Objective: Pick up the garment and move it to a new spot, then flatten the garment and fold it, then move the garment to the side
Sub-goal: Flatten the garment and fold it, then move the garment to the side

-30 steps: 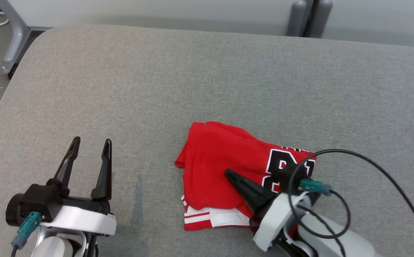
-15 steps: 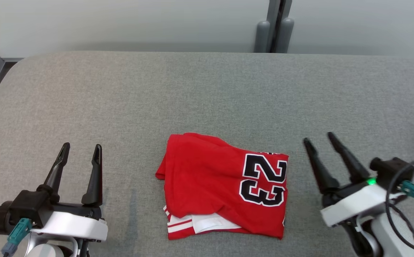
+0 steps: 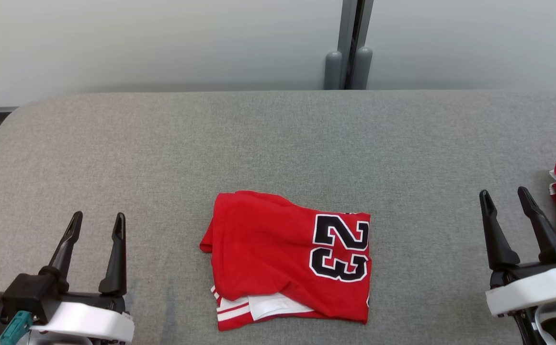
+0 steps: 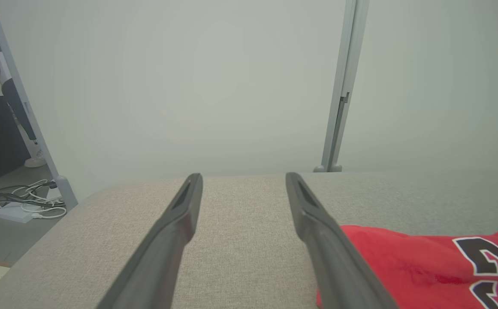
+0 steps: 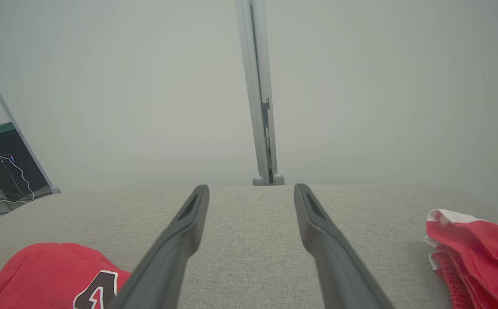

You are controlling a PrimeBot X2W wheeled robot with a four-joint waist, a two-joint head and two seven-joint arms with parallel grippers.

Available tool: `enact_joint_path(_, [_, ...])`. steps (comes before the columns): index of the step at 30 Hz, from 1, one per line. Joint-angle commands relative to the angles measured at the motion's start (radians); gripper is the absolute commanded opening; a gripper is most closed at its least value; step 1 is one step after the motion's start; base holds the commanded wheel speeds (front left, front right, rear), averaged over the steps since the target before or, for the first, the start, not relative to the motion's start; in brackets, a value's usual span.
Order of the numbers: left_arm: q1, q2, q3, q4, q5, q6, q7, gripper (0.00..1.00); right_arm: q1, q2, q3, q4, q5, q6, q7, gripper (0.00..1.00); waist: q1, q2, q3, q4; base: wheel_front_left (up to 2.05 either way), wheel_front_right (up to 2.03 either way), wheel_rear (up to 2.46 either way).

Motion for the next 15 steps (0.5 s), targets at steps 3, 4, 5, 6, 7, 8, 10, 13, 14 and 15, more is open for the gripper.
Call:
enact_joint_path(3, [0.021, 0.012, 0.003, -0.009, -0.004, 0.006, 0.004, 1.00, 0.037, 0.008, -0.021, -0.027, -0.019, 0.002, 0.022, 1.00, 0.0000, 0.0000, -0.020, -0.008, 0.00, 0.00, 0.00])
enact_joint_path(4, [0.029, 0.014, 0.001, -0.010, -0.004, 0.007, 0.006, 1.00, 0.047, 0.011, -0.025, -0.033, -0.026, 0.002, 0.030, 1.00, 0.0000, 0.0000, -0.026, -0.009, 0.00, 0.00, 0.00])
enact_joint_path(5, [0.035, 0.015, -0.001, -0.012, -0.004, 0.007, 0.007, 1.00, 0.057, 0.013, -0.029, -0.038, -0.031, 0.002, 0.035, 1.00, 0.0000, 0.0000, -0.032, -0.011, 0.00, 0.00, 0.00])
enact_joint_path(6, [0.040, 0.017, -0.001, -0.014, -0.004, 0.007, 0.008, 1.00, 0.066, 0.016, -0.033, -0.044, -0.034, 0.002, 0.041, 1.00, 0.0000, 0.0000, -0.039, -0.013, 0.00, 0.00, 0.00])
enact_joint_path(7, [0.047, 0.019, -0.001, -0.016, -0.005, 0.008, 0.010, 1.00, 0.077, 0.019, -0.038, -0.050, -0.039, 0.002, 0.047, 1.00, 0.0000, 0.0000, -0.046, -0.015, 0.00, 0.00, 0.00])
enact_joint_path(8, [0.054, 0.021, -0.002, -0.017, -0.006, 0.009, 0.012, 1.00, 0.086, 0.022, -0.039, -0.054, -0.042, 0.002, 0.051, 1.00, 0.0000, 0.0000, -0.054, -0.017, 0.00, 0.00, 0.00])
enact_joint_path(10, [0.071, 0.025, -0.001, -0.022, -0.008, 0.012, 0.017, 1.00, 0.104, 0.028, -0.044, -0.061, -0.046, 0.002, 0.060, 1.00, 0.0000, 0.0000, -0.067, -0.023, 0.00, 0.00, 0.00])
enact_joint_path(13, [0.086, 0.034, -0.006, -0.030, -0.006, 0.012, 0.026, 1.00, 0.126, 0.040, -0.050, -0.067, -0.048, 0.002, 0.071, 1.00, 0.0000, 0.0000, -0.083, -0.028, 0.00, 0.00, 0.00])
enact_joint_path(14, [0.093, 0.036, -0.006, -0.032, -0.007, 0.014, 0.029, 1.00, 0.133, 0.042, -0.051, -0.068, -0.050, 0.002, 0.074, 1.00, 0.0000, 0.0000, -0.090, -0.031, 0.00, 0.00, 0.00])
enact_joint_path(15, [0.100, 0.039, -0.006, -0.034, -0.008, 0.016, 0.033, 1.00, 0.140, 0.044, -0.049, -0.070, -0.052, 0.002, 0.076, 1.00, 0.0000, 0.0000, -0.096, -0.033, 0.00, 0.00, 0.00])
